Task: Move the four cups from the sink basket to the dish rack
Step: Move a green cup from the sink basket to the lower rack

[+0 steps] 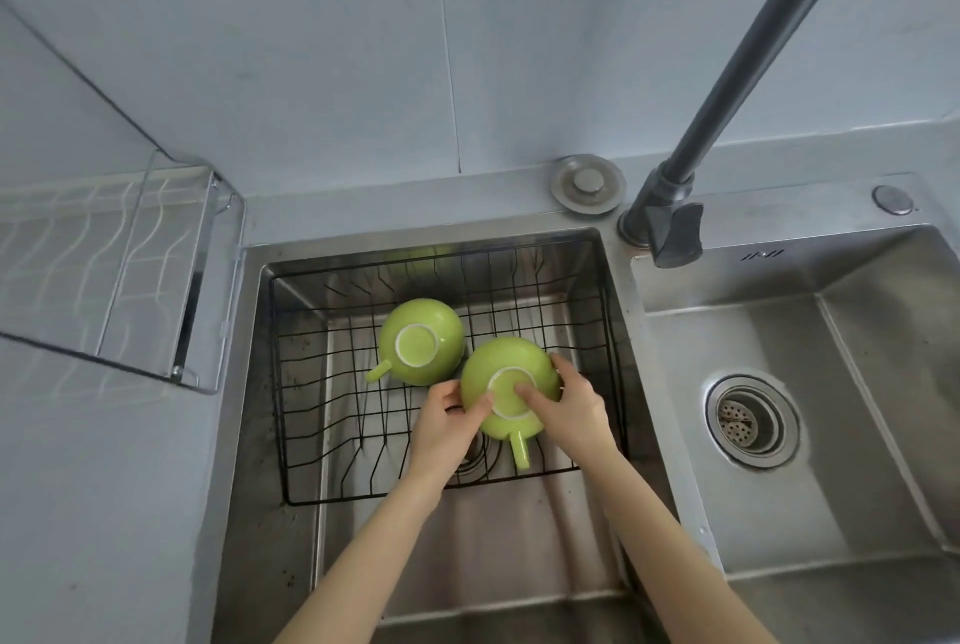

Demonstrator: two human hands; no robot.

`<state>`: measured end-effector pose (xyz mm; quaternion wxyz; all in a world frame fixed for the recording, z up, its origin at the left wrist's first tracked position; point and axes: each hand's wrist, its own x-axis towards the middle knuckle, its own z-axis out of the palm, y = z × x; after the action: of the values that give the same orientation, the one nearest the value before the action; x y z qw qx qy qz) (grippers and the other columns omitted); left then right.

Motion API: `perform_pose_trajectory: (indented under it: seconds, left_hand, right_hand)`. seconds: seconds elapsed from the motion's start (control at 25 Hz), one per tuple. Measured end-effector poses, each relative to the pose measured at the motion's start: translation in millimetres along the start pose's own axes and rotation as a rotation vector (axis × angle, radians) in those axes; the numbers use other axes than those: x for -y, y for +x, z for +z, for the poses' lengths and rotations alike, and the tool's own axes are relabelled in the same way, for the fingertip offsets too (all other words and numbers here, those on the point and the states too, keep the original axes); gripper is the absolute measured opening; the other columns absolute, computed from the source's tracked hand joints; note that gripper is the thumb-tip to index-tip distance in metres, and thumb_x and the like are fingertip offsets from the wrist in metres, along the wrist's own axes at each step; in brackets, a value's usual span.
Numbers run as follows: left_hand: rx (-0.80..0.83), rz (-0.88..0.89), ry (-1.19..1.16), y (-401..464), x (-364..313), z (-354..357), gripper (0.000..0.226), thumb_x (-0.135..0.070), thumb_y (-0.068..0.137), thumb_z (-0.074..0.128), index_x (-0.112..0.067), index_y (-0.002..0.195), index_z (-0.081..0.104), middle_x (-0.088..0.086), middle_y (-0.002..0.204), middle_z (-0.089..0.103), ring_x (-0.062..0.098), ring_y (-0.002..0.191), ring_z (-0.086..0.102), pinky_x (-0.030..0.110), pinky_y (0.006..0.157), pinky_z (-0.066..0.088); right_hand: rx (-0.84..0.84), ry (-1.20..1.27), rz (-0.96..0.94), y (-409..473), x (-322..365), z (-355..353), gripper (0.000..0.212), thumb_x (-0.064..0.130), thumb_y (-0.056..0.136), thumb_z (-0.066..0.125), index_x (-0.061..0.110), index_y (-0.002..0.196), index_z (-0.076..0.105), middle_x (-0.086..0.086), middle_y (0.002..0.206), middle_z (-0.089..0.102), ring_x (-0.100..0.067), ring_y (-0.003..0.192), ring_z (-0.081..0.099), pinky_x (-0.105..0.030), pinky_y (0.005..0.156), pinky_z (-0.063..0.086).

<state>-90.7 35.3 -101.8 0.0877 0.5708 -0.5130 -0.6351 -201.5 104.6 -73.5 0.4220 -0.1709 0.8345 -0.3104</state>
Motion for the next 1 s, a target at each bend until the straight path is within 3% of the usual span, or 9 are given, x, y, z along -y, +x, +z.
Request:
perform_pose_trajectory:
  seconds: [0.16,0.28,0.48,0.6,0.72,0.88,1.0]
  left_hand:
    - [-0.011,0.081,0.024,-37,-6,-13,0.028,-0.022,0.081,0.064,-0.016,0.104,0.049,0.000,0.099,0.058,0.011,0.088,0.054,0.005,0.064,0.043]
    - [-0.047,0.151,0.039,-61,-8,-26,0.028,-0.026,0.080,0.065,-0.018,0.099,0.047,-0.004,0.093,0.056,0.010,0.085,0.053,0.000,0.057,0.042]
    - [-0.035,0.266,0.063,-97,-1,-62,0.029,-0.029,0.080,0.065,-0.019,0.100,0.047,-0.011,0.087,0.054,0.001,0.080,0.054,0.006,0.059,0.043]
    - [-0.041,0.279,0.024,-114,5,-89,0.030,-0.026,0.080,0.065,-0.017,0.102,0.045,-0.003,0.093,0.056,0.011,0.084,0.057,0.012,0.062,0.047]
    - [-0.044,0.282,-0.029,-124,13,-118,0.034,-0.028,0.080,0.066,-0.018,0.105,0.045,-0.002,0.095,0.056,0.011,0.084,0.059,0.012,0.060,0.049]
    - [-0.072,0.252,-0.026,-127,27,-167,0.039,-0.043,0.068,0.070,-0.024,0.096,0.050,0.000,0.100,0.061,0.021,0.097,0.061,0.042,0.090,0.052]
    - [-0.094,0.246,-0.012,-128,28,-204,0.045,-0.049,0.059,0.064,-0.025,0.095,0.051,-0.005,0.092,0.059,0.025,0.099,0.061,0.046,0.094,0.051]
  right_hand:
    - [-0.014,0.011,-0.043,-36,6,-4,0.067,0.033,0.085,0.059,0.015,0.142,0.029,-0.014,0.137,0.048,-0.028,0.126,0.045,-0.036,0.104,0.038]
    - [-0.026,0.006,-0.088,-63,10,-2,0.066,0.035,0.086,0.058,0.014,0.142,0.030,-0.014,0.135,0.049,-0.028,0.125,0.045,-0.037,0.102,0.039]
    - [-0.040,0.031,-0.174,-108,21,12,0.053,0.032,0.088,0.056,0.015,0.135,0.039,-0.012,0.129,0.053,-0.025,0.116,0.050,-0.032,0.093,0.042]
    - [-0.009,0.032,-0.210,-131,30,28,0.053,0.034,0.087,0.057,0.017,0.135,0.039,-0.009,0.128,0.053,-0.021,0.111,0.051,-0.027,0.084,0.040]
    - [0.015,0.051,-0.207,-144,37,49,0.057,0.038,0.085,0.058,0.020,0.136,0.040,-0.005,0.129,0.055,-0.020,0.113,0.052,-0.029,0.090,0.043]
    - [0.068,0.066,-0.205,-160,53,86,0.059,0.039,0.084,0.059,0.019,0.136,0.041,-0.006,0.128,0.057,-0.022,0.117,0.053,-0.037,0.100,0.045]
    - [0.078,0.060,-0.220,-170,70,115,0.057,0.042,0.084,0.058,0.021,0.135,0.041,-0.007,0.127,0.057,-0.021,0.115,0.054,-0.034,0.097,0.046]
